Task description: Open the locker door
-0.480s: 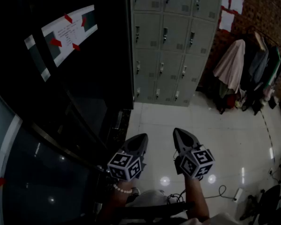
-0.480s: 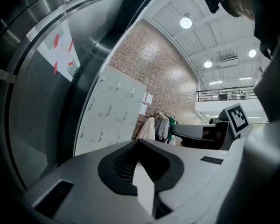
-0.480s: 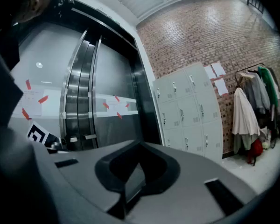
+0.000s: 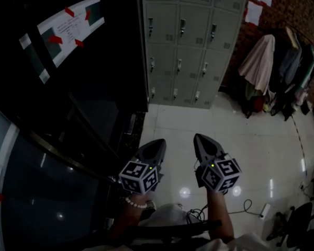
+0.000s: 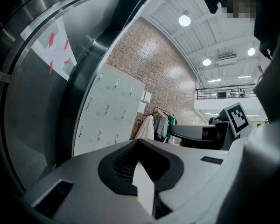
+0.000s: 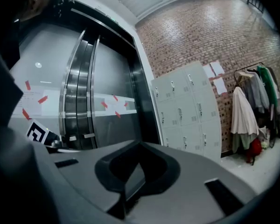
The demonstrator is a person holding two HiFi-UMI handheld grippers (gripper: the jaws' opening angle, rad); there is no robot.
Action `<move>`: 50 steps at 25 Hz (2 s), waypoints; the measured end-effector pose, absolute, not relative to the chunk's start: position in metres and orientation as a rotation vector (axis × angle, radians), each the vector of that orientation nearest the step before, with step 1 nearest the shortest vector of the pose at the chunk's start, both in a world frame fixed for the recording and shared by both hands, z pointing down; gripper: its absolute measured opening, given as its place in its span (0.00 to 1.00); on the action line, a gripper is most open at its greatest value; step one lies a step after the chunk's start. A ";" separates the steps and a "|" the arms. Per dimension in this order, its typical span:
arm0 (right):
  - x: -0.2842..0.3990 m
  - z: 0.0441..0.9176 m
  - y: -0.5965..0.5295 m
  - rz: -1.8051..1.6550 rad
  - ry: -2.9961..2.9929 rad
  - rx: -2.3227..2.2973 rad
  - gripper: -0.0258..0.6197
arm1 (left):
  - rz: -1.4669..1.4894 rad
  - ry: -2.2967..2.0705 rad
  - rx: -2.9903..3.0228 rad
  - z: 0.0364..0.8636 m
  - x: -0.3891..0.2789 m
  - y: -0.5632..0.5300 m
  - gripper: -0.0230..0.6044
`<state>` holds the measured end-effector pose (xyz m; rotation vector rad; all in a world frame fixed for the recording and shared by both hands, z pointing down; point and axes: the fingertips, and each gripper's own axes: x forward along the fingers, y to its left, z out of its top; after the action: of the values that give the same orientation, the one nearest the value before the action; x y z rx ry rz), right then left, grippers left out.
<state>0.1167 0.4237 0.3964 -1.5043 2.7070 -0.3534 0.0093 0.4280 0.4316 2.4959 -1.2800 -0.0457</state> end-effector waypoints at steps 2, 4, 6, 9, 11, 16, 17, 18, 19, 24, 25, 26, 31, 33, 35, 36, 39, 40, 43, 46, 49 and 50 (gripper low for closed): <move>0.121 0.397 0.423 -0.356 2.707 -1.501 0.05 | -0.036 -1.281 2.508 0.433 0.014 0.427 0.03; 0.126 0.399 0.422 -0.358 2.708 -1.498 0.05 | -0.031 -1.289 2.511 0.433 0.019 0.426 0.03; 0.131 0.400 0.421 -0.360 2.711 -1.495 0.05 | -0.027 -1.296 2.510 0.433 0.024 0.426 0.03; 0.140 0.403 0.422 -0.363 2.719 -1.481 0.05 | -0.034 -1.298 2.499 0.433 0.034 0.426 0.03; 0.147 0.405 0.423 -0.363 2.720 -1.467 0.05 | -0.038 -1.303 2.497 0.435 0.042 0.428 0.03; 0.160 0.421 0.421 -0.379 2.731 -1.425 0.05 | -0.028 -1.346 2.482 0.446 0.053 0.430 0.03; 0.161 0.423 0.419 -0.387 2.731 -1.413 0.05 | -0.028 -1.355 2.476 0.448 0.053 0.429 0.03; 0.162 0.425 0.416 -0.395 2.729 -1.403 0.05 | -0.026 -1.361 2.470 0.450 0.053 0.427 0.03; 0.163 0.427 0.413 -0.405 2.727 -1.397 0.05 | -0.023 -1.364 2.465 0.452 0.053 0.424 0.03; 0.159 0.431 0.381 -0.408 2.730 -1.400 0.05 | -0.043 -1.364 2.461 0.454 0.048 0.388 0.03; 0.158 0.431 0.372 -0.403 2.730 -1.405 0.05 | -0.054 -1.364 2.464 0.454 0.045 0.376 0.03; 0.156 0.432 0.362 -0.395 2.729 -1.410 0.05 | -0.063 -1.367 2.467 0.453 0.042 0.364 0.03; 0.146 0.428 0.299 -0.351 2.732 -1.426 0.05 | -0.097 -1.368 2.487 0.449 0.031 0.293 0.03; 0.139 0.425 0.270 -0.337 2.733 -1.433 0.05 | -0.105 -1.361 2.503 0.443 0.026 0.264 0.03; 0.131 0.422 0.239 -0.329 2.731 -1.438 0.05 | -0.114 -1.353 2.510 0.439 0.019 0.233 0.03; 0.127 0.421 0.225 -0.326 2.730 -1.440 0.05 | -0.115 -1.350 2.508 0.438 0.015 0.219 0.03; 0.114 0.414 0.185 -0.320 2.718 -1.452 0.05 | -0.102 -1.335 2.524 0.433 0.003 0.179 0.03; 0.108 0.413 0.172 -0.318 2.714 -1.456 0.05 | -0.096 -1.328 2.534 0.430 -0.001 0.168 0.03; 0.089 0.410 0.136 -0.311 2.711 -1.457 0.05 | -0.078 -1.316 2.557 0.426 -0.017 0.133 0.03; 0.073 0.411 0.104 -0.306 2.719 -1.467 0.05 | -0.057 -1.335 2.555 0.425 -0.038 0.100 0.03; 0.058 0.410 0.079 -0.306 2.723 -1.485 0.05 | -0.030 -1.336 2.548 0.425 -0.053 0.077 0.03; 0.053 0.409 0.072 -0.305 2.724 -1.487 0.05 | -0.030 -1.325 2.549 0.425 -0.055 0.072 0.03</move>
<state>0.0534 0.0724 0.4094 -1.4869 2.7241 -0.3052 -0.0555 0.0718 0.4246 2.5489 -1.3255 -0.0298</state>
